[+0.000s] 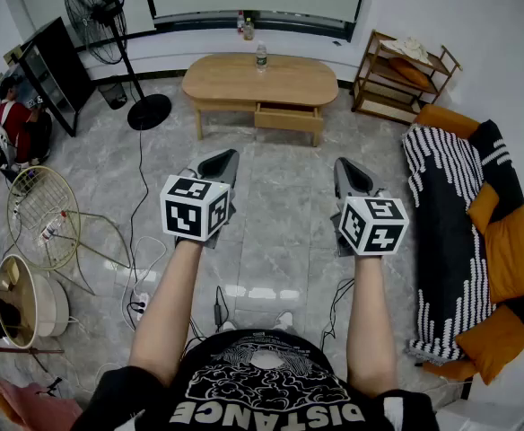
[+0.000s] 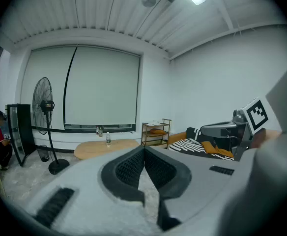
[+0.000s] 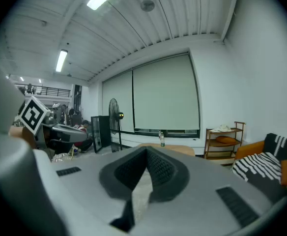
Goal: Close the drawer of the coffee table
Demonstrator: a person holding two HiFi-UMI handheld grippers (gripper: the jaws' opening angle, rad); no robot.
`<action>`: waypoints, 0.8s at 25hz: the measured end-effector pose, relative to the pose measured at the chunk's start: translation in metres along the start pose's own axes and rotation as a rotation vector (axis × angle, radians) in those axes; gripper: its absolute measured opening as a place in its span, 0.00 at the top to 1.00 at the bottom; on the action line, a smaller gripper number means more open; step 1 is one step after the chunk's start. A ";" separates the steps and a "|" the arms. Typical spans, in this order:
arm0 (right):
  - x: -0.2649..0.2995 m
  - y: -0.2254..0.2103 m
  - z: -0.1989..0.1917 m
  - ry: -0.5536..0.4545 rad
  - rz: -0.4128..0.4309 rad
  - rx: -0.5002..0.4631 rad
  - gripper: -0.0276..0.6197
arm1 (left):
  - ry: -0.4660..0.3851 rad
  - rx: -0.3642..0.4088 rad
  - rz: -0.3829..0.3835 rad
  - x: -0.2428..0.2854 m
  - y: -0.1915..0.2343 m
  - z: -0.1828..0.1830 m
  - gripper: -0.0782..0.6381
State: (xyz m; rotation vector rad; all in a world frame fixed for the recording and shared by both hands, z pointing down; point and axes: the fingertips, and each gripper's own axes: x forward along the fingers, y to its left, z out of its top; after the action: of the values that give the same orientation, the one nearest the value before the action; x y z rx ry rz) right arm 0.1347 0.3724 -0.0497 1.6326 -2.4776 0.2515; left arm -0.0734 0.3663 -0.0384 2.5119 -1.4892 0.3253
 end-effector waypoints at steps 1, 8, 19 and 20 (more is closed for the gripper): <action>-0.001 -0.002 0.002 -0.004 -0.003 -0.003 0.95 | 0.000 0.002 -0.001 0.002 -0.002 0.001 0.89; -0.005 -0.022 0.002 -0.023 0.007 0.004 0.95 | 0.011 0.002 0.003 0.017 -0.022 0.001 0.89; -0.002 -0.061 -0.009 -0.024 0.075 0.005 0.89 | 0.012 0.004 0.061 0.043 -0.051 -0.001 0.89; 0.000 -0.063 -0.009 -0.024 0.081 0.003 0.88 | 0.012 0.004 0.063 0.046 -0.053 0.000 0.89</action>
State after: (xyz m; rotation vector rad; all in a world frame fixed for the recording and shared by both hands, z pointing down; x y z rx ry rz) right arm 0.1929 0.3504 -0.0379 1.5476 -2.5651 0.2471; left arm -0.0051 0.3528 -0.0283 2.4655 -1.5671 0.3527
